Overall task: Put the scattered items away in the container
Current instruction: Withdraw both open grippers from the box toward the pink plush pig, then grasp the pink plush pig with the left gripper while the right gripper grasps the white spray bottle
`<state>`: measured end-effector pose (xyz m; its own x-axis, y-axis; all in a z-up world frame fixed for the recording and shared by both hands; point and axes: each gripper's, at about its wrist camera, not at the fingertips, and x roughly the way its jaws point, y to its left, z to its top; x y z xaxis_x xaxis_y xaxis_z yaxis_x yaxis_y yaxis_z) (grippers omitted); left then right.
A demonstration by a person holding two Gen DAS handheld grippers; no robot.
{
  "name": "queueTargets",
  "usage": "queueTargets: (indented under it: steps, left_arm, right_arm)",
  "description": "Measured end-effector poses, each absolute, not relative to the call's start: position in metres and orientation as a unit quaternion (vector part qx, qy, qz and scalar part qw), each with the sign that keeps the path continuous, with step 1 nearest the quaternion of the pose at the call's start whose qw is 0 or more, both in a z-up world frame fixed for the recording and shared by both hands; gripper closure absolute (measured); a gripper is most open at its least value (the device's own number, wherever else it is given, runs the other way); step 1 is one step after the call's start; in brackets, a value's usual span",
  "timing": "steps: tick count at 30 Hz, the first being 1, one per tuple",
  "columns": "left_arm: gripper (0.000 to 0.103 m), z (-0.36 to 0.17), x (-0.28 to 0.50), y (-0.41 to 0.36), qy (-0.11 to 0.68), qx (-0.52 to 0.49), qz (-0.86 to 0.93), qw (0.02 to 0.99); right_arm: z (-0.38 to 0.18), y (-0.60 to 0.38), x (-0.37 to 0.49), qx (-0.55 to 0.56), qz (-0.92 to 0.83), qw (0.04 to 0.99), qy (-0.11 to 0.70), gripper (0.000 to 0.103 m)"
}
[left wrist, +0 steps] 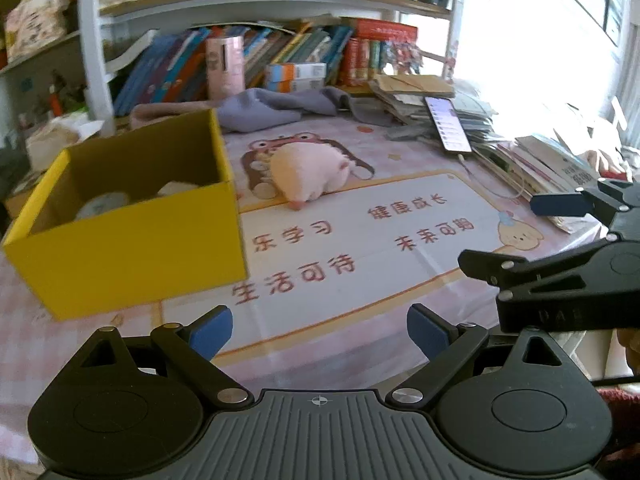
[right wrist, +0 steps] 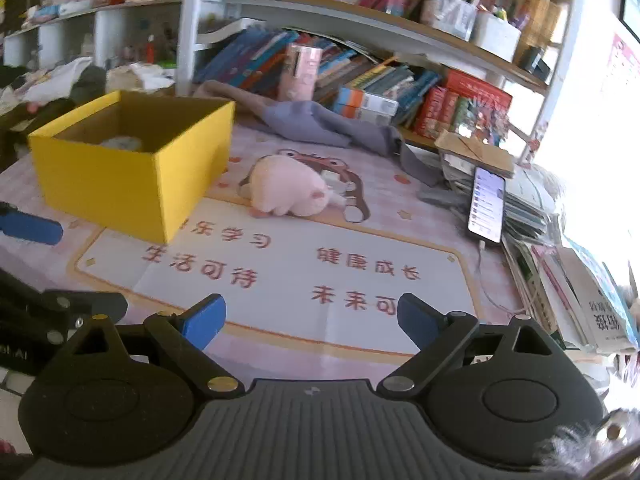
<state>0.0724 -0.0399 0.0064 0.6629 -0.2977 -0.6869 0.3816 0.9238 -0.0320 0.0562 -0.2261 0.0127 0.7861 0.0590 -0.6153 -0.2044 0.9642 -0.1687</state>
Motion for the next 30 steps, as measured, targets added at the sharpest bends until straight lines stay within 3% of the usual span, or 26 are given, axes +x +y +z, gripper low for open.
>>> queueTargets:
  steps: [30]
  left_arm:
    - [0.006,-0.009,0.231,-0.169,0.389,0.11,-0.119,0.907]
  right_arm:
    - [-0.002,-0.349,0.246,-0.028,0.13,0.925,0.356,0.011]
